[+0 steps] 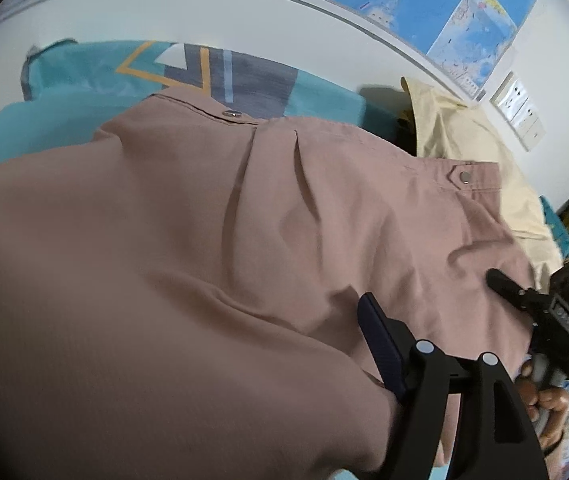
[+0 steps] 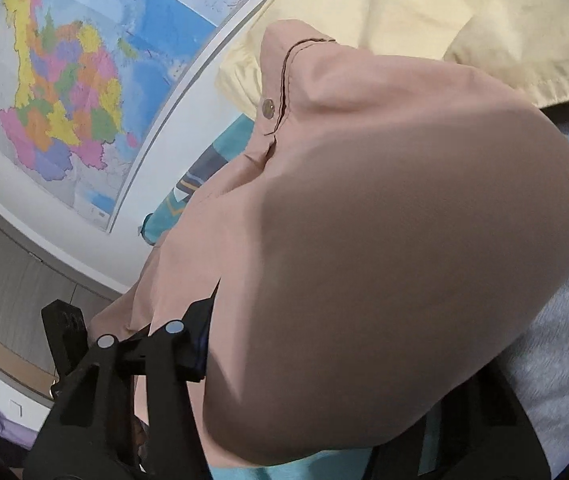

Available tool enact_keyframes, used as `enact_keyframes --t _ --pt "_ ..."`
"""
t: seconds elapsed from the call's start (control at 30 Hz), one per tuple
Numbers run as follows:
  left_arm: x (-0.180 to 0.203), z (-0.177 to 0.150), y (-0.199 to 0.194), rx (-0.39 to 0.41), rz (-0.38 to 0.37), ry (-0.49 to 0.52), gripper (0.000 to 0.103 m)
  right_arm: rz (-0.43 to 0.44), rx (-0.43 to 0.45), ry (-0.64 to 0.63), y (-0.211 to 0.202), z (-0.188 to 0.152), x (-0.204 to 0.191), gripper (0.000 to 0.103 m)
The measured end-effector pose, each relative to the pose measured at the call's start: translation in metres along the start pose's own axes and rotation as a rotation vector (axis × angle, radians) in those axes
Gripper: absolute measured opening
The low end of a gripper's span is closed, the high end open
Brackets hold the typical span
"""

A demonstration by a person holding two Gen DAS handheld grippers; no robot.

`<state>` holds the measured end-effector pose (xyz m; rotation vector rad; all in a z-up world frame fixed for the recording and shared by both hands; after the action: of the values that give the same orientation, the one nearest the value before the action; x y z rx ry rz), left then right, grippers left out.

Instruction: Fold large clothes

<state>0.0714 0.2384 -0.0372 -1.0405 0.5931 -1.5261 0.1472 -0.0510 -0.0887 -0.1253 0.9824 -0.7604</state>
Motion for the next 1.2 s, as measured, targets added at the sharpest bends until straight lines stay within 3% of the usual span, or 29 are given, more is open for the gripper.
enact_keyframes --t 0.2,0.33,0.4,0.57,0.63,0.7,0.77,0.87,1.2 --pt "0.002 0.001 0.002 0.013 0.048 0.02 0.073 0.015 -0.011 -0.01 0.002 0.001 -0.002 0.062" --pt "0.002 0.0 0.001 0.022 0.089 0.037 0.058 0.019 -0.015 -0.015 -0.001 -0.002 0.002 0.046" --pt "0.0 0.0 0.0 0.019 0.09 0.045 0.056 0.027 -0.016 -0.01 -0.003 -0.002 0.004 0.046" --pt "0.0 0.002 0.002 0.014 0.089 0.051 0.056 0.031 -0.033 -0.03 0.002 0.0 -0.002 0.063" --pt "0.0 0.004 0.002 0.012 0.089 0.042 0.055 0.012 -0.04 -0.046 0.006 0.0 -0.005 0.064" --pt "-0.002 0.006 0.003 0.01 0.098 0.028 0.043 0.003 -0.051 -0.056 0.01 0.001 -0.007 0.058" --pt "-0.005 0.01 0.001 0.009 0.101 0.013 0.034 0.037 -0.066 -0.035 0.013 0.002 -0.006 0.039" --pt "-0.005 0.015 -0.005 0.021 0.089 0.008 0.022 0.036 -0.068 -0.064 0.01 0.004 -0.013 0.029" --pt "-0.003 0.056 -0.046 0.111 0.069 0.042 0.013 0.118 0.003 -0.231 -0.013 0.029 -0.09 0.022"
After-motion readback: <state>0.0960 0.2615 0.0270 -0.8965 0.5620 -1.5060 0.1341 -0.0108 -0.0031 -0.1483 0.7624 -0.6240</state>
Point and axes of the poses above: each gripper's, at about its wrist camera, not at the fingertips, and y roughly the way its jaws point, x to its right, z to its top, the point moved 5 cm from there along y, roughly the way its jaws point, and after that the axes turned 3 degrees about z, right-handed, at the moved point
